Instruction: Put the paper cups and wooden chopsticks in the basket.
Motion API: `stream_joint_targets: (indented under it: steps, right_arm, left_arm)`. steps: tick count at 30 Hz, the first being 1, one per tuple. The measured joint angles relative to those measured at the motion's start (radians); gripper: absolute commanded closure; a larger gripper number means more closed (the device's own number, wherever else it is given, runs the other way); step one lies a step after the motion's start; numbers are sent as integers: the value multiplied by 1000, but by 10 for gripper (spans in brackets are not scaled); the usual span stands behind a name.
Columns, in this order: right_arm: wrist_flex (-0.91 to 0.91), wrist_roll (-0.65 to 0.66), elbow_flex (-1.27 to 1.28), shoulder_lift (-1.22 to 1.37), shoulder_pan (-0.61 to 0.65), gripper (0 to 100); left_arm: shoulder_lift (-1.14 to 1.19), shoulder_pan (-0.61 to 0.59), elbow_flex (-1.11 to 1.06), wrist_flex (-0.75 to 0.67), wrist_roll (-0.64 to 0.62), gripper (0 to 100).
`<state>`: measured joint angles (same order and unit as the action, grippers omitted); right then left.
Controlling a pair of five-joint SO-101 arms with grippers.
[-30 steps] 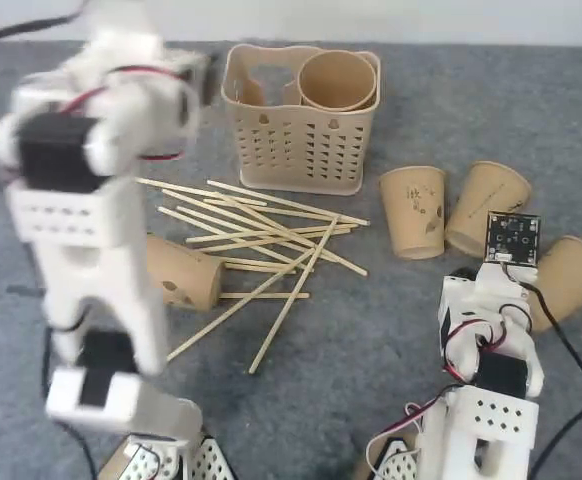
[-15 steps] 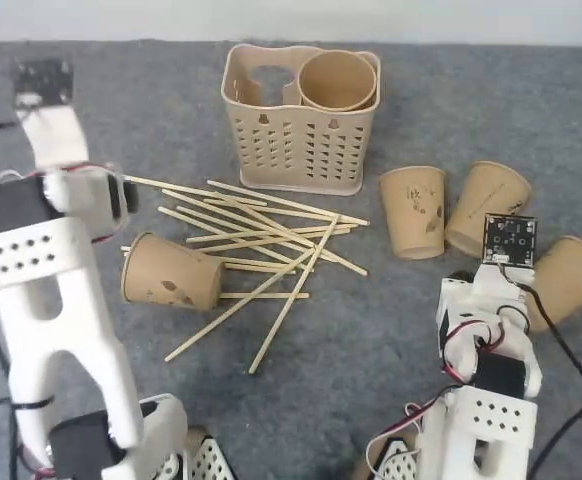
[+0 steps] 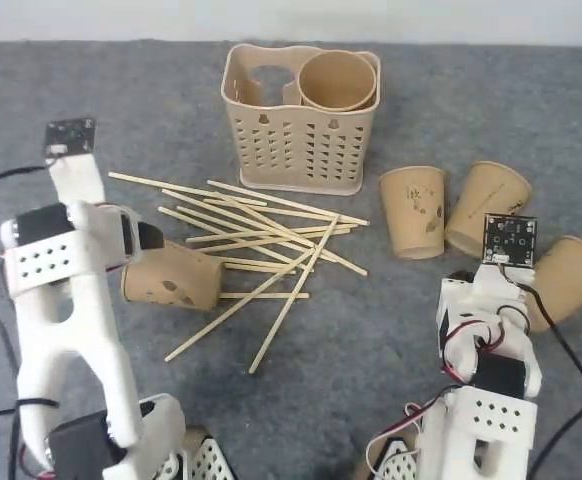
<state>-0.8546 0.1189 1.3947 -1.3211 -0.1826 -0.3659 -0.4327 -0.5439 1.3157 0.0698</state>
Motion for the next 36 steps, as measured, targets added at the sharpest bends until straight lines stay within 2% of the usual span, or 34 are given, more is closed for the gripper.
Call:
stream_joint_targets:
  steps: [9, 18, 24, 31, 36]
  right_arm:
    - [0, 17, 0, 0, 0, 986]
    - [0, 17, 0, 0, 0, 986]
    - [0, 17, 0, 0, 0, 986]
    - [0, 17, 0, 0, 0, 986]
    - [0, 17, 0, 0, 0, 986]
  left_arm:
    - [-28, 6, -189, -189, 0, 720]
    - [-32, 69, -341, -229, 6, 723]
    - [-32, 44, -319, -229, 6, 840]
    - [-32, 14, -129, -75, 9, 855]
    - [-32, 9, -21, 94, 80, 856]
